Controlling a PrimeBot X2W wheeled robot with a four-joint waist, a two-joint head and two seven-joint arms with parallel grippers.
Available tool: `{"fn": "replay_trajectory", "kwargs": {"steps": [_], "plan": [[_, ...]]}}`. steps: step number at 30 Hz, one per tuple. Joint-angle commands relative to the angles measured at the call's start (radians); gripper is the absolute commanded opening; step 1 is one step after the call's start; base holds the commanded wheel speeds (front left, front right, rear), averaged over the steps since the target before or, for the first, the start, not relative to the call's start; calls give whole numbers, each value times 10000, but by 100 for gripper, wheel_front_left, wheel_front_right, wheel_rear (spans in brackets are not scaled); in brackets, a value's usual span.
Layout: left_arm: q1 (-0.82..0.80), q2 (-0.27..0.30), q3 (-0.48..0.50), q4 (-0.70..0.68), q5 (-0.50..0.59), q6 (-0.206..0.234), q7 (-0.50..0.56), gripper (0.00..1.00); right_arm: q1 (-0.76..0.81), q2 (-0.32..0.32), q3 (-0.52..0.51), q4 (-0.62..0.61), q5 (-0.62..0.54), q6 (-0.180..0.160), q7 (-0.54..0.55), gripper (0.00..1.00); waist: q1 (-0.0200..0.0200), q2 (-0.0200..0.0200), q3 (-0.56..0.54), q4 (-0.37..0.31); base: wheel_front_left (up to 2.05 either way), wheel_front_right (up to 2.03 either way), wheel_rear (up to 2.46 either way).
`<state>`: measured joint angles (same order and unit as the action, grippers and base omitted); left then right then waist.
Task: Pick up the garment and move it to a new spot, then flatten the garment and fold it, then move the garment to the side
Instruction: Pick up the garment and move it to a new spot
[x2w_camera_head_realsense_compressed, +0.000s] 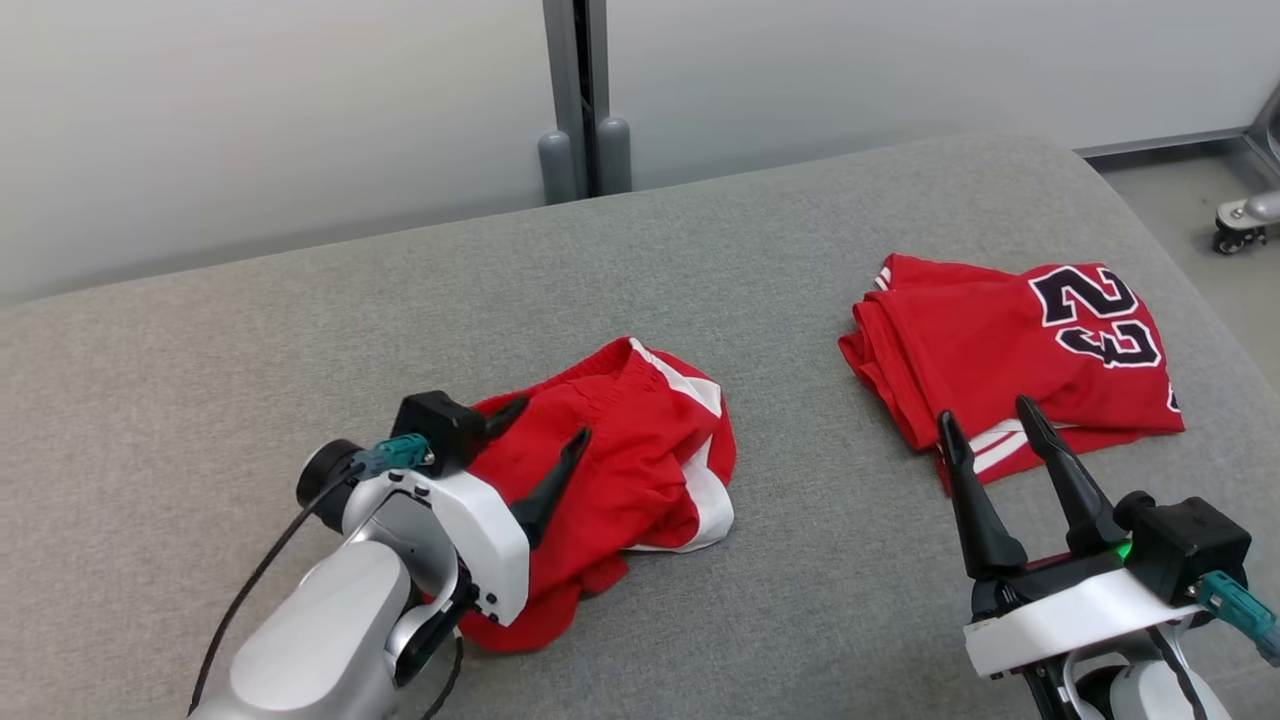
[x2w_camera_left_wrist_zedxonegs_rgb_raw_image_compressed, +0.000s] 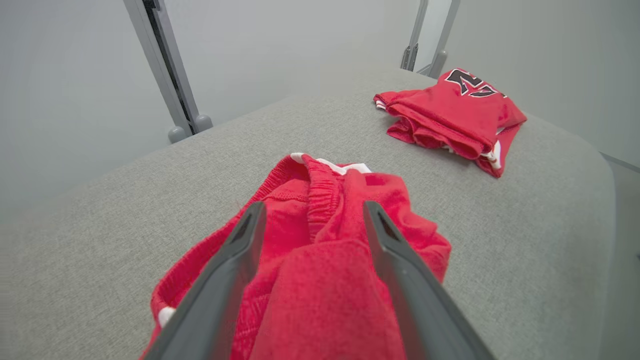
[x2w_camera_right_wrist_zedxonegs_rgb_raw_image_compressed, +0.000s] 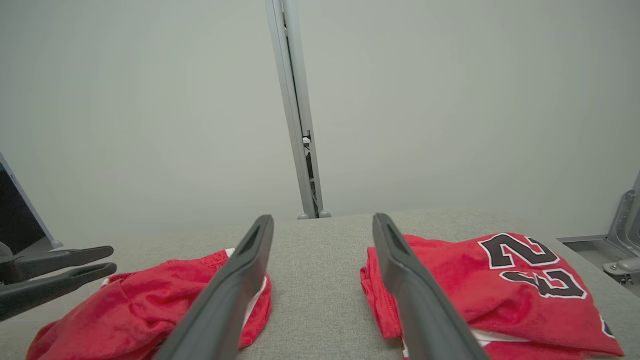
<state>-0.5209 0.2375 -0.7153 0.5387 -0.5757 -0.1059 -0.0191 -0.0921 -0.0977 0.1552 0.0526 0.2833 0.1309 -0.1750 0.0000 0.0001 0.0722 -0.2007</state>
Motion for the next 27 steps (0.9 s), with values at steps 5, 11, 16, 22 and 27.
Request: {"fn": "replay_trajectory", "kwargs": {"steps": [5, 11, 16, 22, 27], "plan": [[-173, 251, 444, -530, -218, 186, -462, 100, 179, -113, -49, -80, -13, -3, 88, 100, 0, -1, -329, 357, 0, 0, 0], [430, 1052, 1259, -2015, -351, 1049, -828, 100, 374, -219, -237, -314, 7, -3, 72, 100, 0, -1, -547, 699, 0, 0, 0], [1418, 1858, 2065, -3449, -524, 1972, -1100, 100, 572, -219, -389, -477, -31, -3, 49, 100, 0, -1, -641, 952, 0, 0, 0], [3023, 2272, 2852, -4767, -562, 3129, -1776, 100, 857, -63, -572, -579, -146, -1, 36, 100, 0, -1, -746, 1255, 0, 0, 0], [4123, 2243, 3276, -5326, -509, 3843, -2151, 100, 1058, 48, -712, -675, -207, -3, 16, 100, 0, -1, -786, 1409, 0, 0, 0]]}}
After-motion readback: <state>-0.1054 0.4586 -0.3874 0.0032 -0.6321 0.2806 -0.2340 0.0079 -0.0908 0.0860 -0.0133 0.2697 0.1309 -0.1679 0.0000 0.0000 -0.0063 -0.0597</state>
